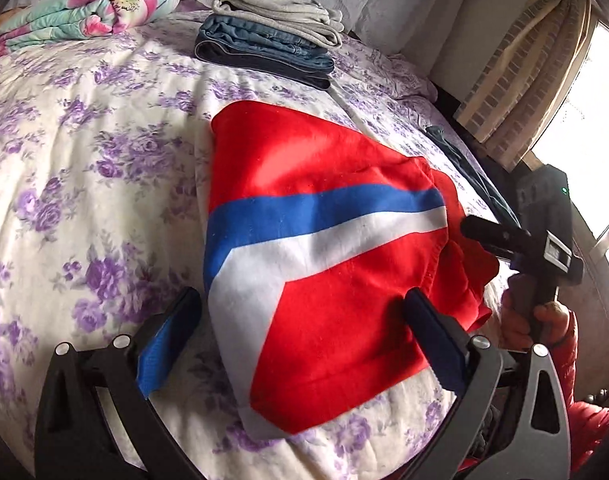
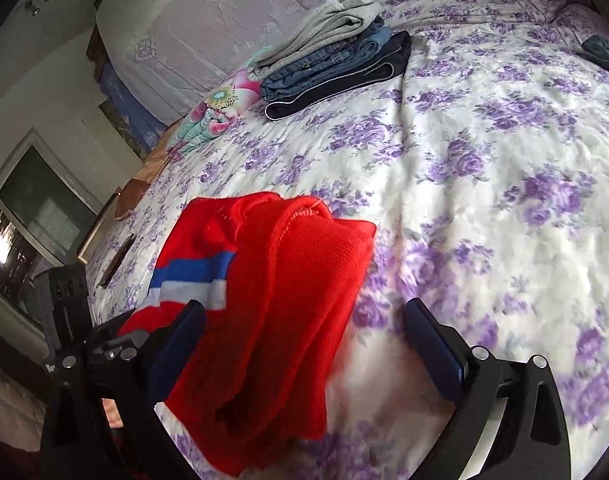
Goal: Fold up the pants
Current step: 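Slide both grippers under the folded tracksuit bundle and grasp it, then lift the folded bundle with both grippers and carry it toward the clothes stack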
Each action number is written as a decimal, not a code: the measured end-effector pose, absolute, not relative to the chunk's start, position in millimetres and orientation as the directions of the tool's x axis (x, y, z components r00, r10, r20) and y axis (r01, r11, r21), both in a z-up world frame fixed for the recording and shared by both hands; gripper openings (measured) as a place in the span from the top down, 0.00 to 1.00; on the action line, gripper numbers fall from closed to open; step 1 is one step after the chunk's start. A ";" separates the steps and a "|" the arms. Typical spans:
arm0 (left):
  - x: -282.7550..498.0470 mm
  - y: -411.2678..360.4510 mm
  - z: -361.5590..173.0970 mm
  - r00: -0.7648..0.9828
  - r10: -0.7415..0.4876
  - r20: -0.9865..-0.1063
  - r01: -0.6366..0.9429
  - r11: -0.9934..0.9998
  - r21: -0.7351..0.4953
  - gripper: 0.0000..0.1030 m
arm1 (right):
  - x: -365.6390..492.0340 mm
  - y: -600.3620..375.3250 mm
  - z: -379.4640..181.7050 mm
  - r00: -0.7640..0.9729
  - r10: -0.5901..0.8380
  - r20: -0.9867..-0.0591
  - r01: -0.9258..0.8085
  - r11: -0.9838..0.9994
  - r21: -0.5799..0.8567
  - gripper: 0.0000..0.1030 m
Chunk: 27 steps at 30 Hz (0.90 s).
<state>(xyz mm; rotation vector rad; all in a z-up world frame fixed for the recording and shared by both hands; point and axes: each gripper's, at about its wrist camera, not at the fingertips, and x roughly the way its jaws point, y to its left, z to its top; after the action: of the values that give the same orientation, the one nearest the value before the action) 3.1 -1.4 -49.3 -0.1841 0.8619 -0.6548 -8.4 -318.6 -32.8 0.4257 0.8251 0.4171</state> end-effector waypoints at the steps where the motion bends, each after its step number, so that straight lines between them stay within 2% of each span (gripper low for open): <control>1: 3.8 -3.1 -49.4 0.471 -0.604 -0.643 0.460 0.790 -0.405 0.05 | -4.2 -313.9 -33.3 0.603 0.519 -0.605 -0.204 0.835 0.512 0.03; 3: 6.6 -6.8 -48.7 0.463 -0.611 -0.642 0.462 0.785 -0.413 0.05 | 3.6 -301.2 -34.2 0.585 0.537 -0.608 -0.244 0.832 0.499 0.03; 5: 9.8 -10.7 -47.9 0.455 -0.623 -0.637 0.464 0.776 -0.428 0.05 | 7.5 -287.6 -33.7 0.586 0.521 -0.620 -0.273 0.848 0.454 0.09; 6: 8.7 -11.7 -47.6 0.449 -0.631 -0.633 0.474 0.769 -0.430 0.05 | 7.8 -282.1 -33.5 0.589 0.505 -0.631 -0.278 0.859 0.429 0.14; 8: 5.4 -15.4 -47.7 0.459 -0.628 -0.629 0.482 0.770 -0.417 0.05 | 3.1 -273.6 -30.0 0.616 0.468 -0.633 -0.289 0.883 0.371 0.32; 9: 3.1 -17.2 -47.9 0.473 -0.620 -0.626 0.482 0.777 -0.406 0.05 | 0.4 -273.3 -29.0 0.625 0.468 -0.625 -0.297 0.883 0.364 0.45; 10: 0.9 -17.1 -47.7 0.483 -0.619 -0.620 0.481 0.779 -0.403 0.06 | -5.3 -272.9 -26.8 0.643 0.464 -0.609 -0.304 0.885 0.353 0.52; 12: -3.7 -13.4 -45.3 0.514 -0.609 -0.604 0.463 0.790 -0.402 0.18 | -15.9 -270.7 -21.9 0.679 0.448 -0.582 -0.310 0.893 0.326 0.58; 14: -6.0 -8.4 -41.9 0.536 -0.596 -0.598 0.449 0.801 -0.396 0.37 | -27.3 -264.2 -16.9 0.716 0.421 -0.557 -0.316 0.907 0.279 0.60; 17: -7.4 5.0 -38.2 0.546 -0.612 -0.572 0.439 0.791 -0.427 0.52 | -41.1 -258.6 -12.1 0.751 0.409 -0.519 -0.324 0.912 0.250 0.61; 20: -5.3 15.5 -40.1 0.530 -0.643 -0.552 0.433 0.765 -0.476 0.58 | -42.9 -265.2 -14.9 0.750 0.423 -0.508 -0.319 0.905 0.283 0.61; 25: 2.0 32.4 -58.5 0.468 -0.719 -0.514 0.399 0.691 -0.603 0.59 | -34.8 -279.0 -20.9 0.710 0.484 -0.511 -0.313 0.868 0.386 0.61; 27: -6.0 30.4 -53.3 0.484 -0.708 -0.514 0.399 0.702 -0.590 0.65 | -37.5 -277.1 -20.5 0.715 0.476 -0.511 -0.312 0.872 0.376 0.61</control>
<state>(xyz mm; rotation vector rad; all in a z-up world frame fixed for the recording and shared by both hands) -6.0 30.4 -53.3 -0.4236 0.8162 -0.6986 -37.5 -277.1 -20.5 0.2723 0.6375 0.4425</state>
